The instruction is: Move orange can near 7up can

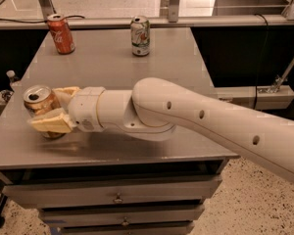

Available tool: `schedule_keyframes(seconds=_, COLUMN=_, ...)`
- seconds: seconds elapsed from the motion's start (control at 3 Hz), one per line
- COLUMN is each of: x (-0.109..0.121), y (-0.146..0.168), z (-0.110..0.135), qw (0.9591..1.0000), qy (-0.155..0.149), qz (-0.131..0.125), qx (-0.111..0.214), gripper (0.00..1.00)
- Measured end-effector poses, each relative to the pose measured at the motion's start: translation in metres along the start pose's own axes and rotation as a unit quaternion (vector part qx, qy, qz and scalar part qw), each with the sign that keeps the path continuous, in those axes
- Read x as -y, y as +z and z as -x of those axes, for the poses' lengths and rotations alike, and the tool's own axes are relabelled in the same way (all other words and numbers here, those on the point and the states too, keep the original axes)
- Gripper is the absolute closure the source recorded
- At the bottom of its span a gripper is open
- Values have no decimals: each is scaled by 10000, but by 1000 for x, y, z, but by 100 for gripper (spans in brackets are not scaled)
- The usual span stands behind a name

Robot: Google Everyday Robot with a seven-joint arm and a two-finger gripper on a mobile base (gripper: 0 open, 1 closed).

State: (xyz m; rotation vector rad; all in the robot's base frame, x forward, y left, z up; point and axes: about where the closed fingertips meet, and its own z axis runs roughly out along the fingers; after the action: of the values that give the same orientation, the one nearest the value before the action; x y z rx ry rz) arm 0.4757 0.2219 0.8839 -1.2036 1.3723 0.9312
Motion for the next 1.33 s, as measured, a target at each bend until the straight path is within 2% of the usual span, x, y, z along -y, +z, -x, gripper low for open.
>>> schedule_keyframes(seconds=0.67, x=-10, y=3, z=3, qw=9993, qy=250, qz=-70, qx=268, gripper=87)
schedule_keyframes(seconds=1.0, x=-4, y=-17, z=3, qw=9990, qy=285, qz=-257, qx=240, gripper=100)
schedule_keyframes(seconds=1.33, x=14, y=-61, z=2, qw=9980, qy=280, qz=-569, qx=64, gripper=100)
